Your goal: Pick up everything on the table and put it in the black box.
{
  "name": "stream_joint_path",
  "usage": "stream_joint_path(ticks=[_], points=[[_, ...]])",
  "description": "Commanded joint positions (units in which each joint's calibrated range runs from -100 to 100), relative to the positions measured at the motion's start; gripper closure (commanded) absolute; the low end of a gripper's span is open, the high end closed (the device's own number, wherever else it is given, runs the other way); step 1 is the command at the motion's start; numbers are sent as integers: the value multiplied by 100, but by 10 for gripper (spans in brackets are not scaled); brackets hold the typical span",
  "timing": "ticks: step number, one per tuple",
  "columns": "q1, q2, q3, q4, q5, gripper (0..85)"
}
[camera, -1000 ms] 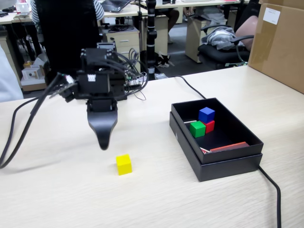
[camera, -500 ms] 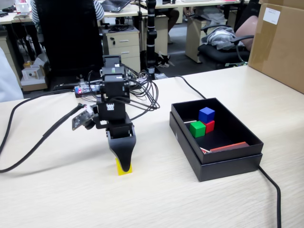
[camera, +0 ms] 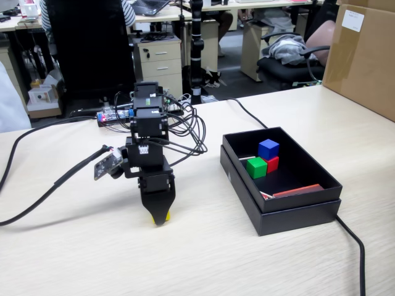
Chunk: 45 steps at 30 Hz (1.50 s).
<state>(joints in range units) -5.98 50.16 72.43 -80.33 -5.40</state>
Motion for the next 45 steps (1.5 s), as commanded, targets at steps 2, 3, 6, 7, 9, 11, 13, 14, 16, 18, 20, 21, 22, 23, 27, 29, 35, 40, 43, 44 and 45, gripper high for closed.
stream_joint_path(ticks=[2,3,6,7,9,11,13,14,16,18,20,21,22,23,27,29,35,40,43,44,45], points=[[63,-1212,64,-57,49,823],[122,-1729,-126,-57,78,823],[386,-3140,-516,-57,171,823],[498,-3507,-589,-57,215,823],[772,-4219,-806,-57,322,823],[1070,-4678,-1015,-57,449,823],[1348,-4781,-1115,-57,586,822],[1480,-4769,-1142,-57,659,822],[1753,-4460,-1142,-57,850,822],[1856,-4161,-1160,-57,947,822],[1949,-3840,-1196,-57,1055,822],[1973,-3691,-1223,-66,1065,822],[1993,-3599,-1251,-57,1074,821],[2007,-3496,-1251,-57,1099,821],[2056,-3175,-1251,-57,1133,821],[2076,-3037,-1251,-57,1162,821],[2173,-2658,-1251,-57,1241,814],[2198,-2302,-1178,-49,1270,790],[2198,-2188,-1241,-57,1280,731],[2198,-2176,-1251,-57,1280,730],[2198,-2176,-1251,-57,1280,730]])
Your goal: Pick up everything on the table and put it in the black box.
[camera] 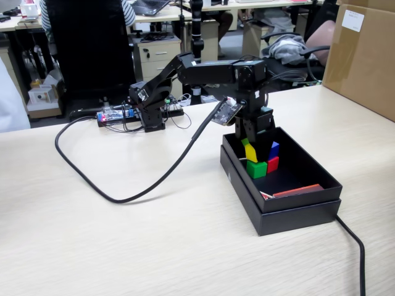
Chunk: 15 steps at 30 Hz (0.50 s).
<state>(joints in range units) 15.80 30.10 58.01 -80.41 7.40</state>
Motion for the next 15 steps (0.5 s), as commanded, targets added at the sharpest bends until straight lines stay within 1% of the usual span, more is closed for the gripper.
stream_joint_path(ticks=[1,2,4,5,8,11,13,14,15], points=[[15,-170,192,-50,0,730],[15,-181,192,-50,0,704],[0,-262,183,-67,0,601],[-10,-353,183,-84,0,575],[-88,-1317,-126,-93,0,448],[-205,-2235,-379,-93,-24,438],[-396,-3279,-751,-93,-137,390],[-591,-4060,-1132,-84,-210,366],[-694,-4404,-1313,-84,-298,364]])
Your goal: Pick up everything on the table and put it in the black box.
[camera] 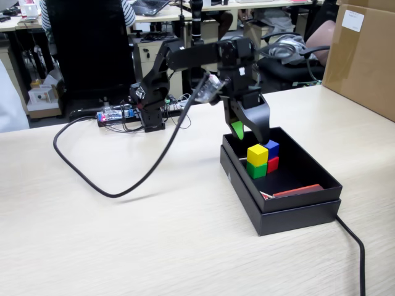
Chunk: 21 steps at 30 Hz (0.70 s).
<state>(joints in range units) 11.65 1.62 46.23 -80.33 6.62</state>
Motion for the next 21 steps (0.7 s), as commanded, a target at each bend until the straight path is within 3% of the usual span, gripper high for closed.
stream_joint_path(ticks=[1,6,12,21], points=[[-400,-1923,-317,-83,-308,364],[-1167,-3782,-1532,331,-811,364],[-1475,-5675,-4578,1783,-1109,362],[-1480,-9301,-10009,4729,-1133,364]])
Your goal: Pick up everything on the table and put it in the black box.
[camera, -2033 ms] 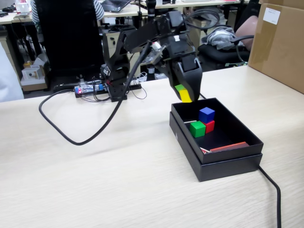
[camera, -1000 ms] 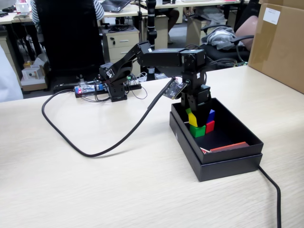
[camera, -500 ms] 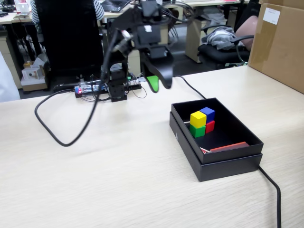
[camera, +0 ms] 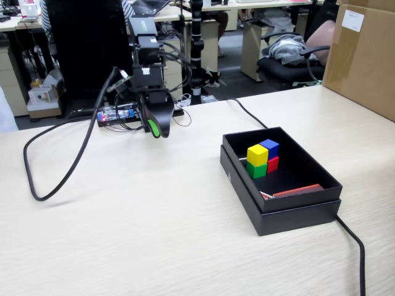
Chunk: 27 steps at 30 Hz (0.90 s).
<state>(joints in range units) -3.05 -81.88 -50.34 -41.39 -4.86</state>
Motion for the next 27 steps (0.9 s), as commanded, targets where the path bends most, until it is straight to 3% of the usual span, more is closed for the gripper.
stream_joint_path(ticks=[1,13,27], points=[[-10,-1204,-578,869,20,363],[-127,-1812,-2989,3158,-59,350],[205,-1812,-4522,4558,112,370]])
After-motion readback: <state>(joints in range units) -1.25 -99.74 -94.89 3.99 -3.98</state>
